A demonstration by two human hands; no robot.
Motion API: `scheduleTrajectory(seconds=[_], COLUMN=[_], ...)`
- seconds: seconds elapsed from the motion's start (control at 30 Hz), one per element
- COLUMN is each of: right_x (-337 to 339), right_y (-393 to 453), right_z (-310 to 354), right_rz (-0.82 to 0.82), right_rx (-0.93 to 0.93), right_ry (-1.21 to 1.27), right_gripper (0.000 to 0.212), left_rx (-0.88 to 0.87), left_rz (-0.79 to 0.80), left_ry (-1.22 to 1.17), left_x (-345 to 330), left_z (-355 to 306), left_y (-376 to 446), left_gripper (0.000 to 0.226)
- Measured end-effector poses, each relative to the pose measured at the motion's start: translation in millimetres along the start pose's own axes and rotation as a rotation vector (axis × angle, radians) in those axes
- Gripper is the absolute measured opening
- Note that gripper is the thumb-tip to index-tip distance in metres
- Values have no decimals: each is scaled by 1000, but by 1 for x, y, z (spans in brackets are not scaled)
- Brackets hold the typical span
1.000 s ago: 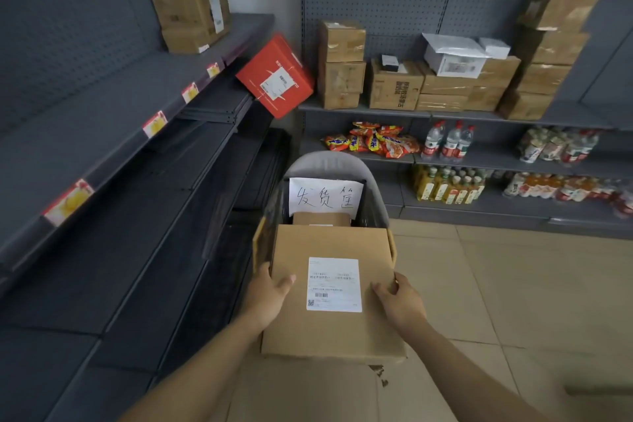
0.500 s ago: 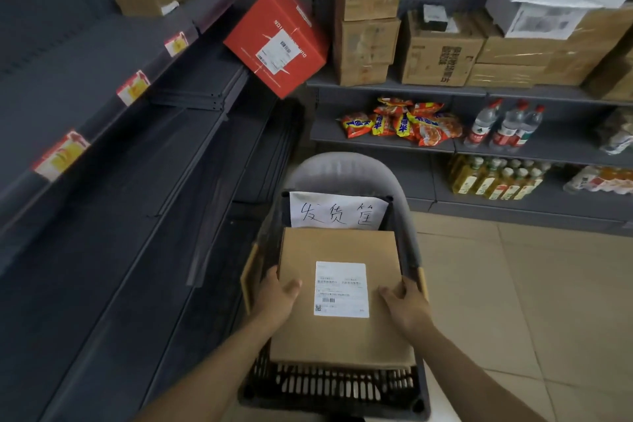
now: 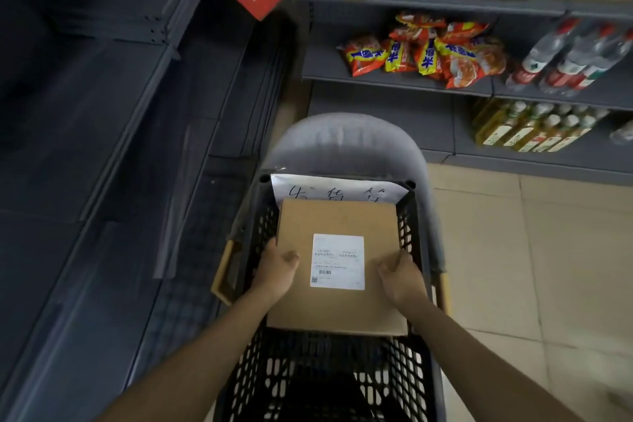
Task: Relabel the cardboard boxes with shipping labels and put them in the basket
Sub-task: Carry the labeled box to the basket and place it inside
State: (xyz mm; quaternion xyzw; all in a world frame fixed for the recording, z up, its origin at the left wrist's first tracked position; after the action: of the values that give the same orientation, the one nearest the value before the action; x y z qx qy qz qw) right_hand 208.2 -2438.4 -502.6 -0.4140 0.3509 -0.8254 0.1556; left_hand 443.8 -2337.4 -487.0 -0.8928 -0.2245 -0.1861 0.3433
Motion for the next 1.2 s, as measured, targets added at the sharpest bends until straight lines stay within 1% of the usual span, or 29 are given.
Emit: scheduleTrajectory(seconds=[0.2, 0.47, 0.6, 0.8, 0.9, 1.0, 1.1, 1.2], right_x=[-16, -32, -39, -41, -41, -38, -32, -23], right_y=[34, 62, 70, 72, 71, 66, 59, 45], right_z=[6, 4, 4, 2, 5, 9, 13, 16], right_rz=[27, 45, 46, 47, 43, 21, 4, 1], right_rx=[-77, -119, -116, -105, -88, -124, -94, -22], right_ry=[-35, -51, -44, -33, -82, -108, -134, -179], right_gripper=[61, 56, 54, 57, 68, 76, 76, 69], left_rx=[37, 94, 101, 91, 79, 54, 25, 7], left_rz=[30, 65, 53, 52, 55, 56, 53, 55], left_ry=[8, 39, 48, 50, 77, 115, 138, 172], left_x=[-13, -26, -26, -27, -26, -24, -20, -16], left_z=[10, 33, 40, 44, 41, 35, 26, 18], left_y=[40, 62, 72, 77, 74, 72, 68, 58], left_gripper=[39, 52, 56, 57, 56, 59, 63, 65])
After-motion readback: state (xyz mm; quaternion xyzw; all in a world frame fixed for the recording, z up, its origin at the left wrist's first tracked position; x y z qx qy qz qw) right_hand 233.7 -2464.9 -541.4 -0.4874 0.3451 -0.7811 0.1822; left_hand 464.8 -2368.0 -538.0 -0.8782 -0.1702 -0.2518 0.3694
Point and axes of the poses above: each hand's wrist, its own y-axis towards the middle knuckle, its own x-axis out of the back of the hand, z = x × y, the point moved 5 cm from there along y, towards the middle knuckle, and after that the axes turned 8 degrees about -x, right-handed, at the moved point
